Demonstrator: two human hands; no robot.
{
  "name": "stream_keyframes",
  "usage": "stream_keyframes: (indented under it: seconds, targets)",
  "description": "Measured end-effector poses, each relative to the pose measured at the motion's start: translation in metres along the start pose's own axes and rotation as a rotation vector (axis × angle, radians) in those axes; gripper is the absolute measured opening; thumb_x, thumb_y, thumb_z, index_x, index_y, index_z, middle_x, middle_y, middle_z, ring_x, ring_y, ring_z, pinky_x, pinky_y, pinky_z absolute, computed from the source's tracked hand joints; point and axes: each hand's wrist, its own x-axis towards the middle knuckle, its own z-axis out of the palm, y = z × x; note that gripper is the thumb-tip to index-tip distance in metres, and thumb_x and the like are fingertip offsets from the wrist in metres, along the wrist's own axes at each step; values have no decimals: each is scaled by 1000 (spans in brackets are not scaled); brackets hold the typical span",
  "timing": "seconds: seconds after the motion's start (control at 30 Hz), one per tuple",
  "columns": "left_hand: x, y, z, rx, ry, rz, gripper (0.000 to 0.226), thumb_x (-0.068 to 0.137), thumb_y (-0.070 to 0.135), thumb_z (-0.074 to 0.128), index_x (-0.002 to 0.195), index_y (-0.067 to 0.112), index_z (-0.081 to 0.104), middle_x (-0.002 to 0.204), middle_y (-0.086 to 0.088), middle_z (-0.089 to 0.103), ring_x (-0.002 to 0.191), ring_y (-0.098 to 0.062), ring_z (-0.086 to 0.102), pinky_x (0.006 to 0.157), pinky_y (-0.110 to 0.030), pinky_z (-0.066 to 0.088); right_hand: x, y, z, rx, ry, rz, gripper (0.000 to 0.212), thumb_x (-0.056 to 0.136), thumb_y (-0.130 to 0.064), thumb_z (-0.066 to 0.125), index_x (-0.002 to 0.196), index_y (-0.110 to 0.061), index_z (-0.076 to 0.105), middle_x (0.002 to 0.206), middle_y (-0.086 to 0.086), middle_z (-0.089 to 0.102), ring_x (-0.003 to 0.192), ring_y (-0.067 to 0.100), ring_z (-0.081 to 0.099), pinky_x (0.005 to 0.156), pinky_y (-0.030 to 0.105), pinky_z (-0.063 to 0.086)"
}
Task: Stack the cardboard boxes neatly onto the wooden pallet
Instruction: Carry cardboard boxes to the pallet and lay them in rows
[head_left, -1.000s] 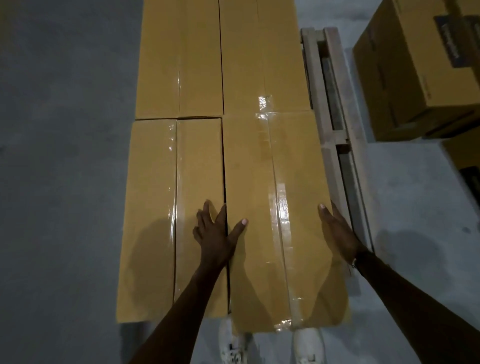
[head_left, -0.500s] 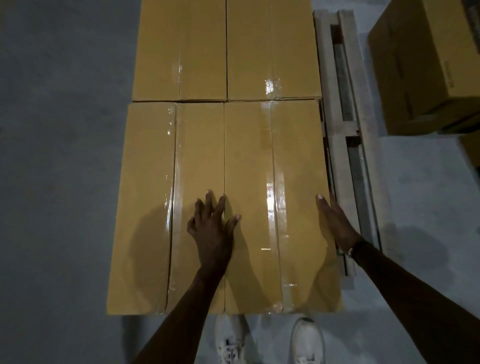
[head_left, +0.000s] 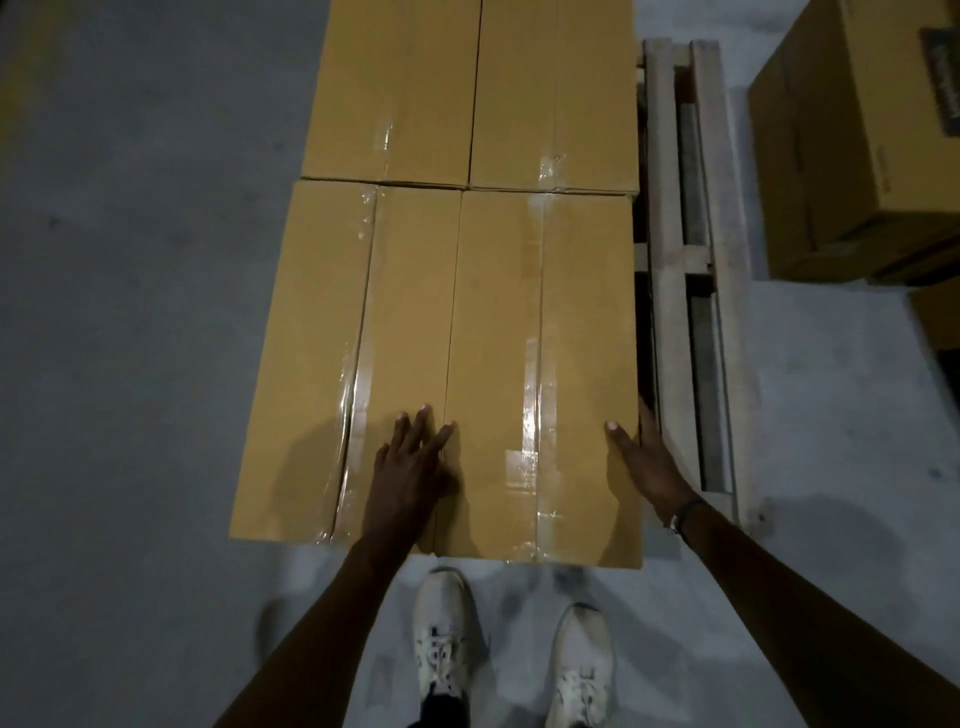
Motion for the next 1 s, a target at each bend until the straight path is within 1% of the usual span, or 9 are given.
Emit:
stream_keyframes:
  seconds: [0.13,0.2,0.3,0.37,0.47,0.6,0.7,0.77,1.0]
  targets:
    - [-53,-20,19,-12,34,102,75,97,29,68,163,32,31,174,-5,5,159,-37,3,118,-66,34,-40,19,3,-17,-21,27,78,99,-46,58,166,-34,19,154,-2,47,142,27,46,116,48,39]
    - [-67,-17,21,-45,-16,86,93,90,34,78,164,35,22,175,0,-5,160,-33,-6,123,-66,24,-55,34,4,-26,-21,60,81,99,-48,59,166,-38,15,157,0,44,142,30,45,118,55,37]
    - [-72,-17,19,3,-116,82,124,73,51,89,165,39,7,172,7,-22,158,-26,-22,123,-52,3,-69,48,7,-18,-37,64,84,96,-53,57,166,-42,12,161,-1,40,141,28,44,118,58,37]
    - [-70,-18,18,52,-103,98,128,71,44,92,165,40,6,172,6,-21,159,-28,-19,124,-52,7,-74,51,10,6,-30,44,76,101,-49,55,165,-42,15,154,-5,43,135,24,47,113,50,41]
    - [-70,-18,18,101,-45,117,122,72,33,93,165,37,15,174,0,-5,160,-33,-2,122,-61,30,-74,53,18,43,11,36,69,105,-44,54,165,-40,19,152,-9,45,137,21,47,112,43,40]
    - [-70,-17,14,180,-43,147,119,72,39,93,166,32,20,175,-4,3,159,-36,8,115,-57,41,-67,69,23,49,59,44,68,105,-51,53,164,-41,21,155,-5,47,138,25,49,118,52,40]
    - [-72,-16,9,181,-21,168,121,69,39,94,166,30,22,175,-4,6,159,-36,12,106,-56,48,-67,69,25,55,87,33,65,107,-44,54,165,-35,25,152,-4,49,137,24,48,116,45,39]
    - [-72,-13,7,207,-25,158,116,74,37,91,166,32,20,175,-3,4,160,-34,11,104,-54,51,-68,68,25,56,97,29,65,107,-42,54,165,-31,27,153,-1,50,136,24,49,112,40,40]
    - [-72,-4,7,242,-69,97,108,86,36,83,167,33,12,175,-2,-3,161,-34,6,111,-59,44,-66,71,24,29,98,26,66,108,-43,52,166,-30,24,158,2,47,141,26,46,120,47,37]
